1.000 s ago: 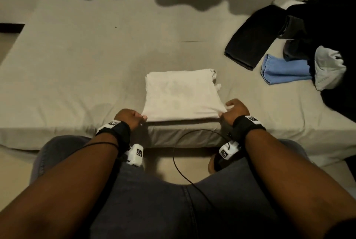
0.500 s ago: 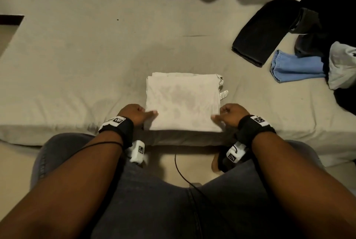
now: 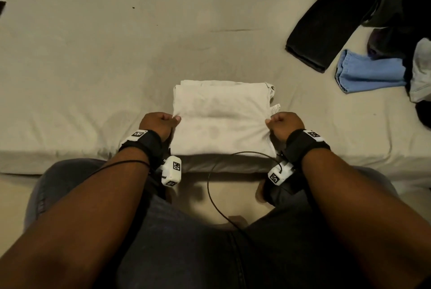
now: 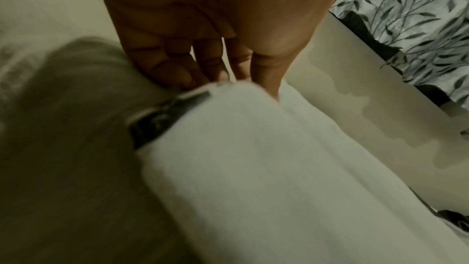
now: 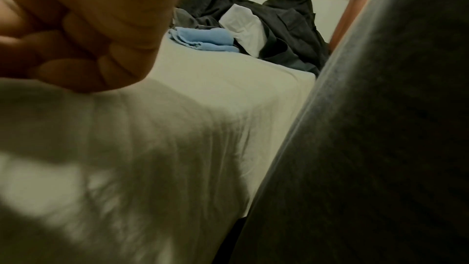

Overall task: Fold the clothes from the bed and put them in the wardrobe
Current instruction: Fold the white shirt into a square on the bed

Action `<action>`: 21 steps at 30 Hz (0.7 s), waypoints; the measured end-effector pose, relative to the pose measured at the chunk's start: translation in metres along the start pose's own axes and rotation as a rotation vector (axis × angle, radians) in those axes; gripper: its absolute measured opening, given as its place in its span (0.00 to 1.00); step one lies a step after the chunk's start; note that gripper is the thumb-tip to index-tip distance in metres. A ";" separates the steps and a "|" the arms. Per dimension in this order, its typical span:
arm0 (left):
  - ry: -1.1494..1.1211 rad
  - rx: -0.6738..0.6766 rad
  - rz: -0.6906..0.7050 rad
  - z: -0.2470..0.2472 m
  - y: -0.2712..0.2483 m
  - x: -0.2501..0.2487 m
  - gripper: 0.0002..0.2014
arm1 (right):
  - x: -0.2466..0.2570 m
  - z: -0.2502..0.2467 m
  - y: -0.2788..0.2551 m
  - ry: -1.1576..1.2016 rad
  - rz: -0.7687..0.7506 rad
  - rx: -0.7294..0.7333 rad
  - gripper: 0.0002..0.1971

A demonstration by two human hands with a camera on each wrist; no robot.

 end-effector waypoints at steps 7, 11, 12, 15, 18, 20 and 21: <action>0.112 0.046 0.004 -0.009 0.013 -0.011 0.15 | -0.001 -0.009 0.016 -0.083 0.027 0.023 0.11; 0.165 0.096 0.076 -0.008 0.032 -0.042 0.24 | 0.014 -0.015 0.031 -0.013 -0.059 -0.087 0.13; 0.151 0.089 0.078 -0.008 0.040 -0.047 0.26 | 0.020 -0.017 0.035 0.024 -0.083 -0.134 0.12; 0.139 -0.003 0.078 -0.007 0.056 -0.055 0.26 | 0.030 -0.017 0.048 0.119 -0.087 -0.178 0.15; 0.170 -0.047 0.083 0.003 0.056 -0.060 0.24 | 0.032 -0.008 0.060 0.199 -0.030 -0.186 0.19; 0.078 -0.077 0.057 0.008 0.061 -0.056 0.20 | 0.032 -0.004 0.067 0.234 0.004 -0.190 0.16; 0.036 -0.110 0.046 0.008 0.064 -0.055 0.20 | 0.033 -0.006 0.071 0.232 0.017 -0.202 0.14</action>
Point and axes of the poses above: each hand's wrist, its own y-axis towards the middle knuckle, its own z-axis out of the palm, x = y × z, the point moved 3 cm from there along y, towards the middle knuckle, and after that the axes turned 2 degrees about -z, right-handed, at the moved point
